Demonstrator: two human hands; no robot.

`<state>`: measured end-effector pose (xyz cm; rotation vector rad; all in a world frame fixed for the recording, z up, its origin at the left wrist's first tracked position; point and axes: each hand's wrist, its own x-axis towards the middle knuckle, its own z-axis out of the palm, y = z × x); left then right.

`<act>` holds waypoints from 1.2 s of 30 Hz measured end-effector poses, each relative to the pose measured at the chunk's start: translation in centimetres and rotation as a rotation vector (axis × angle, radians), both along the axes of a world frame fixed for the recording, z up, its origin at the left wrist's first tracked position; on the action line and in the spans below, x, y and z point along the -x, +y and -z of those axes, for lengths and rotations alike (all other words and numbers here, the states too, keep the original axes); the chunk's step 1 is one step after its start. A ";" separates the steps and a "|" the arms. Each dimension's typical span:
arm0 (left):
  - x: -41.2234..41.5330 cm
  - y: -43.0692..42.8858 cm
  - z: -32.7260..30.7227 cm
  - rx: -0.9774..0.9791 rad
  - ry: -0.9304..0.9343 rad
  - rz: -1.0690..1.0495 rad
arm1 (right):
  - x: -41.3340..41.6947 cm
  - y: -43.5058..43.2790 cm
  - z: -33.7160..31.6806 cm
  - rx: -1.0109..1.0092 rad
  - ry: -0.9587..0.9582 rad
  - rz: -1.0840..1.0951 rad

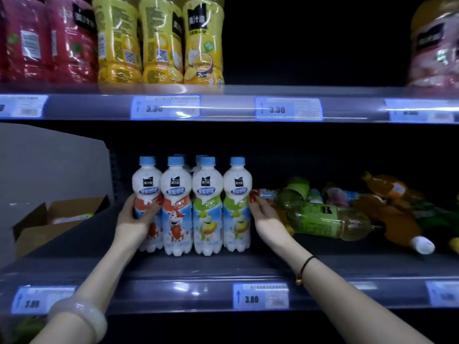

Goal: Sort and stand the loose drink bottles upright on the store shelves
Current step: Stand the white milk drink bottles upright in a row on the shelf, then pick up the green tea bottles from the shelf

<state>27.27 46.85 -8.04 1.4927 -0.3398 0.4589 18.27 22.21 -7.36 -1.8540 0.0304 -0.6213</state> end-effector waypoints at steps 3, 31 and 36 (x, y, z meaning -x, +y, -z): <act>1.0 -0.5 0.0 -0.022 -0.069 -0.321 | 0.7 -2.5 -0.2 0.102 -0.050 0.126; 7.6 -33.6 -1.5 -0.427 0.027 0.056 | 5.8 -23.6 -8.7 1.274 -0.158 0.623; 7.8 -33.1 -1.2 -0.284 0.106 0.064 | 2.3 -23.1 -8.4 1.252 0.336 0.458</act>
